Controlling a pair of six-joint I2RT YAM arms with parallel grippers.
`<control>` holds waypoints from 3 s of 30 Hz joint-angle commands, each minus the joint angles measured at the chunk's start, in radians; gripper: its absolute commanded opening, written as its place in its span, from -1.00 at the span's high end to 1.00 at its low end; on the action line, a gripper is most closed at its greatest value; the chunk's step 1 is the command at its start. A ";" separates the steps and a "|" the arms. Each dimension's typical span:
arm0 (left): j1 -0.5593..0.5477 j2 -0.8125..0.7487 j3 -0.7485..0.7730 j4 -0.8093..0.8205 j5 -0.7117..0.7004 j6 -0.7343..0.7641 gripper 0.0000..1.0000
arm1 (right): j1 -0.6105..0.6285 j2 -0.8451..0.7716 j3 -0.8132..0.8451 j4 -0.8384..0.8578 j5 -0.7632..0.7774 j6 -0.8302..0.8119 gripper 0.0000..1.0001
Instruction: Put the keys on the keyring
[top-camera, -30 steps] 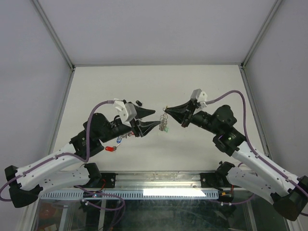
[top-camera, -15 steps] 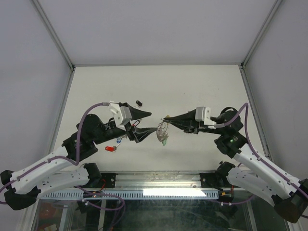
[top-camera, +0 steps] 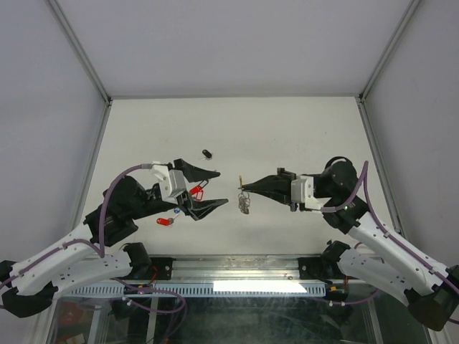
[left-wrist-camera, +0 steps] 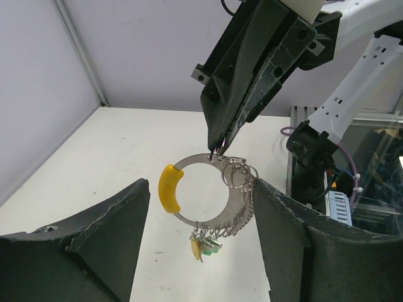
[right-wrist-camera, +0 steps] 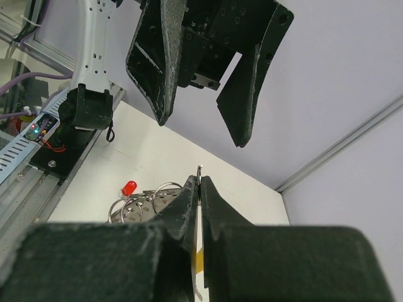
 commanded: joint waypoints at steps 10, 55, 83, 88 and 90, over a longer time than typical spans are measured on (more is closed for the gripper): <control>0.000 0.024 0.006 -0.036 -0.305 -0.029 -0.30 | 0.003 0.018 0.230 -0.558 0.008 -0.390 1.00; 0.399 1.235 0.623 -0.416 -0.573 0.023 -0.13 | 0.003 -0.014 0.186 -0.743 0.308 -0.052 1.00; 0.421 1.417 0.739 -0.424 -0.610 0.071 0.29 | 0.003 0.022 0.178 -0.719 0.251 -0.049 1.00; 0.422 1.429 0.739 -0.419 -0.618 0.077 0.44 | 0.003 0.020 0.177 -0.716 0.245 -0.048 1.00; 0.422 1.430 0.738 -0.419 -0.621 0.080 0.48 | 0.003 0.021 0.177 -0.713 0.241 -0.044 1.00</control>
